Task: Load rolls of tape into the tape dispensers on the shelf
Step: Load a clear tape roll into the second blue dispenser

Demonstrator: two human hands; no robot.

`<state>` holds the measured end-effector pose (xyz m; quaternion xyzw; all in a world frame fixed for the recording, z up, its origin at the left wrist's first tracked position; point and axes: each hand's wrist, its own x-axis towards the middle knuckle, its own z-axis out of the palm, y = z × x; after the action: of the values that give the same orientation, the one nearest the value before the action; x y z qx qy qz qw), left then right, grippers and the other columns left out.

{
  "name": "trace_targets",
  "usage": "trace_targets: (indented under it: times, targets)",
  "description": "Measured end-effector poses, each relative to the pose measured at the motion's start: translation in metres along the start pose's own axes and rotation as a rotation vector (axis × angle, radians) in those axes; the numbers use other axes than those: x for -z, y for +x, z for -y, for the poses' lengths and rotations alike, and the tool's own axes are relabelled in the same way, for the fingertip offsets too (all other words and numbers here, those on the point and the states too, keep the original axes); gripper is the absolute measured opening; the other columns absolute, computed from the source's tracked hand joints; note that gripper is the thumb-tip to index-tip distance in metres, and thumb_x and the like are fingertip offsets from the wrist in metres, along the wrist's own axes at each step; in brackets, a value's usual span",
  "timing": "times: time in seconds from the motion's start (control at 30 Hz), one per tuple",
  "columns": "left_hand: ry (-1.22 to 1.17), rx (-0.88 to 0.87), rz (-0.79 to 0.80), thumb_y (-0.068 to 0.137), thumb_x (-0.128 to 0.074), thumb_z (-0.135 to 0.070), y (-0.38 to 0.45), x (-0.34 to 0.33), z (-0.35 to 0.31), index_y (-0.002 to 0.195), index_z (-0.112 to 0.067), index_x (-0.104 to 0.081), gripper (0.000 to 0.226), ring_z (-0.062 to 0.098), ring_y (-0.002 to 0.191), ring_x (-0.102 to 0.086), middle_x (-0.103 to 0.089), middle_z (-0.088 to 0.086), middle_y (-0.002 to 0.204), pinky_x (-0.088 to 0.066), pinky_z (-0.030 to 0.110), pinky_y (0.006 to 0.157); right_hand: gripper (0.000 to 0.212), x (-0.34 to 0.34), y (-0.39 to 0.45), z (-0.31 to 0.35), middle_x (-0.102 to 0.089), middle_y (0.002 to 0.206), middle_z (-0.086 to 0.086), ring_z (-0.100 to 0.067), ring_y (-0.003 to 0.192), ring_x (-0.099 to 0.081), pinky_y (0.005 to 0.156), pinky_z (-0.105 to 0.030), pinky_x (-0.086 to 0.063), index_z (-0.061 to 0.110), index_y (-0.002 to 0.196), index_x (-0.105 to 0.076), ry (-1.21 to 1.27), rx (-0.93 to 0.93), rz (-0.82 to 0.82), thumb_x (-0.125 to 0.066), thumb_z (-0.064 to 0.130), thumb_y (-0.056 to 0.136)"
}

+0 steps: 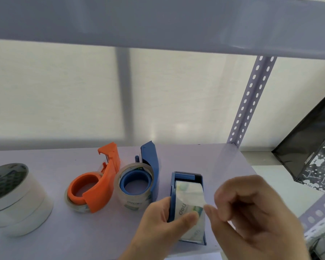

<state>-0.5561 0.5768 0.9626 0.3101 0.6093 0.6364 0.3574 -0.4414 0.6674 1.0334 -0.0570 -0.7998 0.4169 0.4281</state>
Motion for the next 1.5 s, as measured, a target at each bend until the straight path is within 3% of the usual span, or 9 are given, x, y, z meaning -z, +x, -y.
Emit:
trace_targets:
  times: [0.1, 0.27, 0.4, 0.57, 0.73, 0.97, 1.1, 1.3, 1.5]
  targets:
    - [-0.019, 0.013, 0.019, 0.073, -0.074, -0.03, 0.002, 0.002, 0.002, 0.102, -0.009, -0.069, 0.036, 0.008, 0.074, -0.067, -0.074, -0.002, 0.078, -0.051, 0.017, 0.064, 0.044, 0.011, 0.008, 0.006, -0.053, 0.067, 0.008, -0.015, 0.059, -0.05, 0.056, -0.02, -0.042, 0.028, 0.081, -0.058, 0.074, 0.101, 0.005, -0.066, -0.011, 0.06]
    - [0.012, 0.019, 0.027, 0.066, -0.077, -0.038, 0.005, 0.004, 0.007, 0.101, -0.019, -0.07, 0.041, 0.015, 0.085, -0.072, -0.078, 0.002, 0.09, -0.055, 0.024, 0.071, 0.076, 0.014, 0.011, -0.026, -0.043, 0.125, 0.032, 0.006, 0.118, -0.043, 0.085, -0.001, -0.039, 0.058, 0.121, -0.044, -0.19, -0.238, 0.298, -0.074, 0.056, 0.051]
    - [0.054, -0.014, 0.023, 0.068, -0.073, -0.043, 0.004, 0.003, 0.007, 0.093, -0.031, -0.073, 0.027, 0.014, 0.085, -0.072, -0.078, 0.002, 0.091, -0.057, 0.025, 0.074, 0.079, 0.001, 0.007, -0.04, -0.04, 0.127, 0.041, 0.012, 0.122, -0.038, 0.087, 0.005, -0.032, 0.051, 0.115, -0.056, -0.129, -0.4, 0.336, -0.063, 0.084, 0.043]
    - [0.06, 0.036, 0.05, 0.071, -0.075, -0.028, 0.002, 0.004, 0.008, 0.097, -0.023, -0.072, 0.027, 0.017, 0.089, -0.071, -0.077, 0.003, 0.094, -0.057, 0.03, 0.077, 0.004, -0.001, 0.016, -0.032, -0.074, 0.085, 0.009, -0.009, 0.086, -0.068, 0.072, -0.028, -0.057, 0.024, 0.068, -0.074, 0.077, -0.469, 0.154, -0.078, 0.024, 0.067]
    - [0.089, 0.062, 0.036, 0.066, -0.077, -0.036, -0.001, 0.003, 0.008, 0.092, -0.03, -0.071, 0.027, 0.017, 0.094, -0.072, -0.077, -0.002, 0.099, -0.058, 0.04, 0.087, 0.024, -0.003, 0.025, -0.024, -0.075, 0.068, -0.006, -0.019, 0.064, -0.069, 0.069, -0.036, -0.055, 0.018, 0.061, -0.075, 0.24, -0.465, 0.053, -0.076, -0.005, 0.067]
    - [0.101, 0.09, 0.027, 0.06, -0.077, -0.041, -0.004, 0.003, 0.007, 0.091, -0.031, -0.069, 0.033, 0.017, 0.093, -0.072, -0.077, -0.002, 0.099, -0.058, 0.041, 0.087, 0.038, -0.002, 0.031, -0.023, -0.076, 0.074, -0.01, -0.026, 0.073, -0.072, 0.073, -0.038, -0.055, 0.017, 0.055, -0.074, 0.347, -0.436, 0.069, -0.065, -0.016, 0.071]
    - [0.013, 0.112, 0.07, 0.061, -0.077, -0.032, -0.009, 0.005, 0.006, 0.096, -0.022, -0.072, 0.036, 0.023, 0.094, -0.071, -0.077, 0.005, 0.099, -0.057, 0.04, 0.086, 0.011, 0.0, 0.032, -0.027, -0.076, 0.072, -0.013, -0.026, 0.072, -0.072, 0.069, -0.032, -0.058, 0.012, 0.06, -0.074, 0.503, -0.43, 0.088, -0.082, 0.005, 0.059]
    - [-0.116, 0.134, 0.061, 0.055, -0.072, -0.047, -0.012, 0.002, 0.002, 0.083, -0.025, -0.077, 0.036, 0.009, 0.079, -0.066, -0.072, -0.003, 0.079, -0.051, 0.022, 0.071, 0.037, 0.021, 0.042, -0.034, -0.077, 0.079, -0.012, -0.024, 0.073, -0.073, 0.065, -0.025, -0.057, 0.014, 0.078, -0.076, 0.559, -0.405, -0.005, -0.08, 0.036, 0.048]
    - [-0.148, 0.17, 0.036, 0.066, -0.073, -0.035, -0.011, -0.001, 0.002, 0.091, -0.014, -0.075, 0.033, 0.01, 0.075, -0.069, -0.074, 0.0, 0.079, -0.053, 0.021, 0.065, 0.088, 0.021, 0.021, -0.033, -0.062, 0.125, 0.015, -0.001, 0.118, -0.054, 0.097, -0.027, -0.046, 0.044, 0.122, -0.056, 0.121, -0.424, 0.544, -0.085, 0.059, 0.041]
